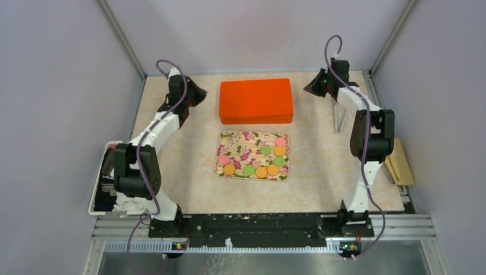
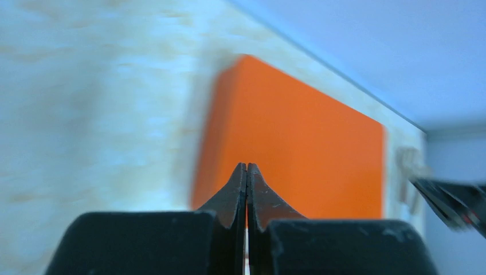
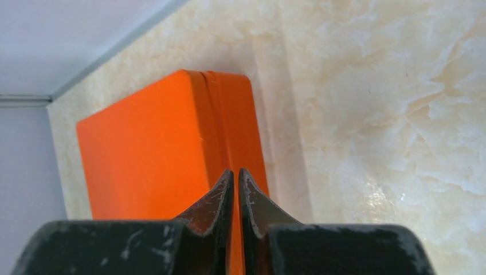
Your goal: Pack the cookies
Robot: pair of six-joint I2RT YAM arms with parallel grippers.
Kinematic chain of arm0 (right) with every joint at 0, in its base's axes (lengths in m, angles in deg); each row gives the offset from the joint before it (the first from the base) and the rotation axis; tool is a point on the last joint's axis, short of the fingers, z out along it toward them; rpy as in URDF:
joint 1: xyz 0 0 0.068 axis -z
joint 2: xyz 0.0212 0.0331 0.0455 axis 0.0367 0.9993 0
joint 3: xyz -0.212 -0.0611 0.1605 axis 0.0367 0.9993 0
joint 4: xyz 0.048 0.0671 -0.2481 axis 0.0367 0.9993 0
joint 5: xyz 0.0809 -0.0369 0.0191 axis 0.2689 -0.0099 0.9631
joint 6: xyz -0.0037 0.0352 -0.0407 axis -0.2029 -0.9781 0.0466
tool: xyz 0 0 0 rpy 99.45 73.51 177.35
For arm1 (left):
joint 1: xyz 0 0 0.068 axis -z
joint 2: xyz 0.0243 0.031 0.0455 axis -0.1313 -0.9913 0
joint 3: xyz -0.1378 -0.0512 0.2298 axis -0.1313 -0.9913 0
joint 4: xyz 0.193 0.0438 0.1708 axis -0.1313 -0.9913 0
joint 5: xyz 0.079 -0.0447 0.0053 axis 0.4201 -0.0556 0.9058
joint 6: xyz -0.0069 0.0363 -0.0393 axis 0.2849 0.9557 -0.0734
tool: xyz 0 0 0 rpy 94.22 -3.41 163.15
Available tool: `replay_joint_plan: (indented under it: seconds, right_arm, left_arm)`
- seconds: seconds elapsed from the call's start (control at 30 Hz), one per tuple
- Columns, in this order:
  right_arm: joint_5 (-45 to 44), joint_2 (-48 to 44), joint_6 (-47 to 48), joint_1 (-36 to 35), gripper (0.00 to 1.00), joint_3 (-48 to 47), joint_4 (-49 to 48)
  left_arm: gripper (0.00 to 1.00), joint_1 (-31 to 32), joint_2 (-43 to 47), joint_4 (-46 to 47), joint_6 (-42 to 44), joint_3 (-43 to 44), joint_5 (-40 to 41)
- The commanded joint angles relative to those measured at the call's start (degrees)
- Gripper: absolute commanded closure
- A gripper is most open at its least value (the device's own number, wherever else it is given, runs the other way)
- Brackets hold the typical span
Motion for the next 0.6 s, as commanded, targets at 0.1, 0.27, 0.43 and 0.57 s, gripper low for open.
replay_joint_plan:
  seconds: [0.1,0.27,0.43,0.57]
  right_arm:
    - [-1.94,4.66,2.79,-0.15,0.95,-4.64,7.24]
    - [-1.49,7.58,4.01,-0.73,0.95,-8.02,10.88]
    - [-0.47,8.08,4.37,-1.33,0.95,-7.67,10.87]
    - [0.6,9.1,4.55,-1.41,0.95,-8.83,11.57]
  left_arm:
    - [1.0,-3.78,-8.37,-8.38,-0.54,1.8,9.8]
    - [1.0,-3.24,-18.2,-8.54,0.48,9.8,3.23]
    - [1.0,-2.02,-24.92,-6.97,0.65,15.09,-1.9]
    - [1.0,-0.64,-27.41,-6.6,0.61,17.42,-4.05]
